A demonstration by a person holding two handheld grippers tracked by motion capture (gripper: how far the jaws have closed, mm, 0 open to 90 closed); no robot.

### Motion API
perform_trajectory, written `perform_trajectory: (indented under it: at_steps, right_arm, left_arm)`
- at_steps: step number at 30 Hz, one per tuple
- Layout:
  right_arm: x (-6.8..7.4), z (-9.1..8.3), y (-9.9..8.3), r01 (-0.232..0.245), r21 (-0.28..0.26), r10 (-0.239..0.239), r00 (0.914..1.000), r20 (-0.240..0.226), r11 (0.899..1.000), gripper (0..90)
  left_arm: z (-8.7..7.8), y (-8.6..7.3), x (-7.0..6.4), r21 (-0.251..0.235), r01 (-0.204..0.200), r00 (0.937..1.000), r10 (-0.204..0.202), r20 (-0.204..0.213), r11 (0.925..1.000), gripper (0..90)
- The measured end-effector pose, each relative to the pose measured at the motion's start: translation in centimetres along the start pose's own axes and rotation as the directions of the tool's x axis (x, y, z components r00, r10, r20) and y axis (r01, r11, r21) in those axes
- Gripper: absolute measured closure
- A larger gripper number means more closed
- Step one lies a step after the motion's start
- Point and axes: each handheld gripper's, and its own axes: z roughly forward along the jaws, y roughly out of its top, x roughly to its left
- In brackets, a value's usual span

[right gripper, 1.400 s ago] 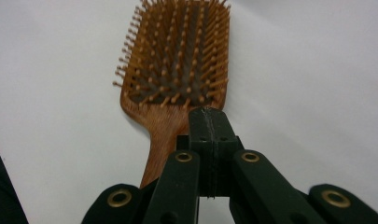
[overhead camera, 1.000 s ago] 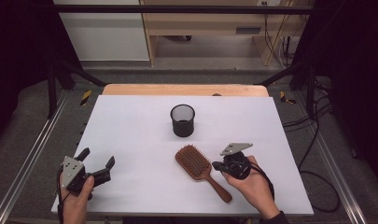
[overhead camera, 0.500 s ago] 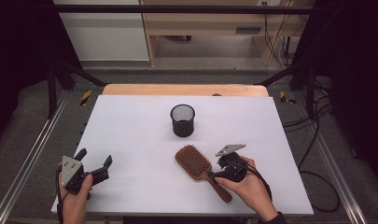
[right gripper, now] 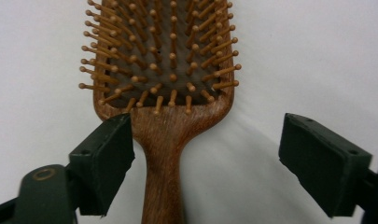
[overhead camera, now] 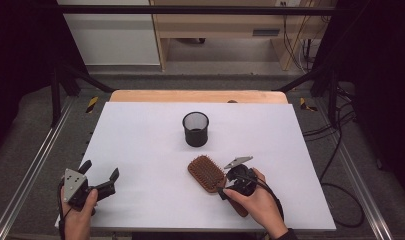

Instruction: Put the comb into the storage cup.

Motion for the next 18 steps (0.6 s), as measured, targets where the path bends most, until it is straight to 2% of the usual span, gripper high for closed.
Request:
perform_trajectory:
  at_steps: [2, 3, 8, 12, 15, 18]
  right_arm:
    - [-0.1, 0.1, 0.0, 0.004, 0.004, -0.004, 1.0, -0.008, 1.0, 26.0]
    - [-0.1, 0.2, 0.0, -0.003, 0.009, 0.003, 0.9996, -0.029, 1.0, 30.9]
    - [0.1, 0.1, 0.1, 0.003, 0.003, -0.003, 0.9984, -0.057, 1.0, 39.2]
    - [0.5, 0.0, 0.2, 0.013, 0.003, -0.013, 0.9983, -0.057, 1.0, 44.2]
    - [0.6, 0.0, 0.3, 0.017, 0.004, -0.017, 0.9982, -0.057, 1.0, 46.3]
    - [0.9, 0.0, 0.4, 0.019, 0.009, -0.019, 0.9982, -0.056, 1.0, 50.5]
  left_arm:
    - [0.0, 0.1, 0.0, -0.004, 0.002, 1.0, -0.002, -0.006, 1.0, 3.5]
    - [0.0, 0.1, 0.0, -0.005, 0.001, 1.0, -0.001, -0.006, 1.0, 3.6]
    - [0.2, 0.1, -0.4, 0.002, -0.013, 0.9999, 0.013, 0.007, 0.9999, 3.6]
    - [0.1, 0.3, -0.6, -0.005, -0.019, 0.9997, 0.019, 0.018, 0.9998, 3.7]
    - [0.1, 0.3, -0.5, 0.001, -0.019, 0.9998, 0.019, 0.011, 0.9998, 3.8]
    - [-0.1, 0.5, -0.5, -0.007, -0.003, 0.9999, 0.003, 0.01, 1.0, 4.0]
